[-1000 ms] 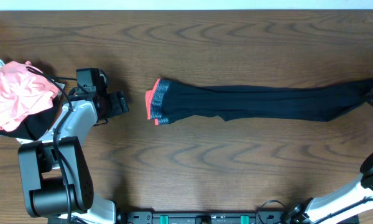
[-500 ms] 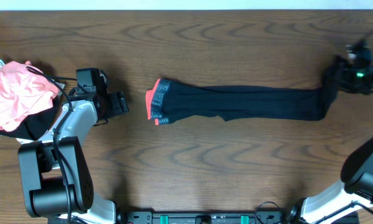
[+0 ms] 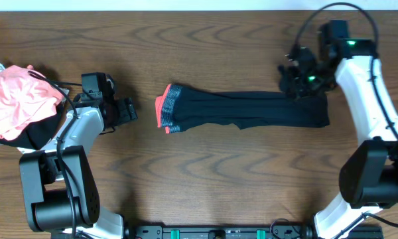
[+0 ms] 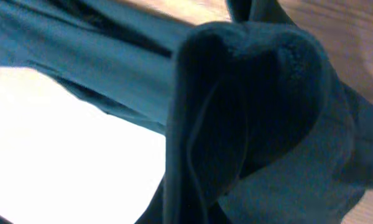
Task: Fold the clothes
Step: 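Lift the leg ends with the right gripper and fold them leftward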
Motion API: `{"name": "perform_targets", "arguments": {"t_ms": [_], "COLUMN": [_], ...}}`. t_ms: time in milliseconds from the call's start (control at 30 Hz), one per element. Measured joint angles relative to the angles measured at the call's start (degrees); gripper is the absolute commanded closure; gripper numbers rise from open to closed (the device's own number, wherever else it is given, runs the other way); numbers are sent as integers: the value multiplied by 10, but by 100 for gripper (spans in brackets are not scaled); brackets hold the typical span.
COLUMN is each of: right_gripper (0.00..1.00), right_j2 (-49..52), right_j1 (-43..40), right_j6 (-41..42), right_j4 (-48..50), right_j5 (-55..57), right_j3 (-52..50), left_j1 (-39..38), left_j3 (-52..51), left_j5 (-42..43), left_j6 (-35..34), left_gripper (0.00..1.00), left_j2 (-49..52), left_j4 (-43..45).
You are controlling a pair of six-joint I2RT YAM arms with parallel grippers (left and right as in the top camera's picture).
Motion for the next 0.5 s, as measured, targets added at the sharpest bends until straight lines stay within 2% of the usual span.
{"name": "perform_targets", "arguments": {"t_ms": [233,500], "right_gripper": [99,99], "right_j2": [0,0], "right_j1": [71,100], "right_j6": [2,7], "right_j4": [36,80], "right_j5": [21,28], "right_j3": [-41,-122], "left_j1": [0,0], "left_j3": [0,0], "left_j5": [0,0], "left_j6": [0,0], "left_gripper": [14,14], "left_j2": [0,0], "left_j4": [0,0]}}
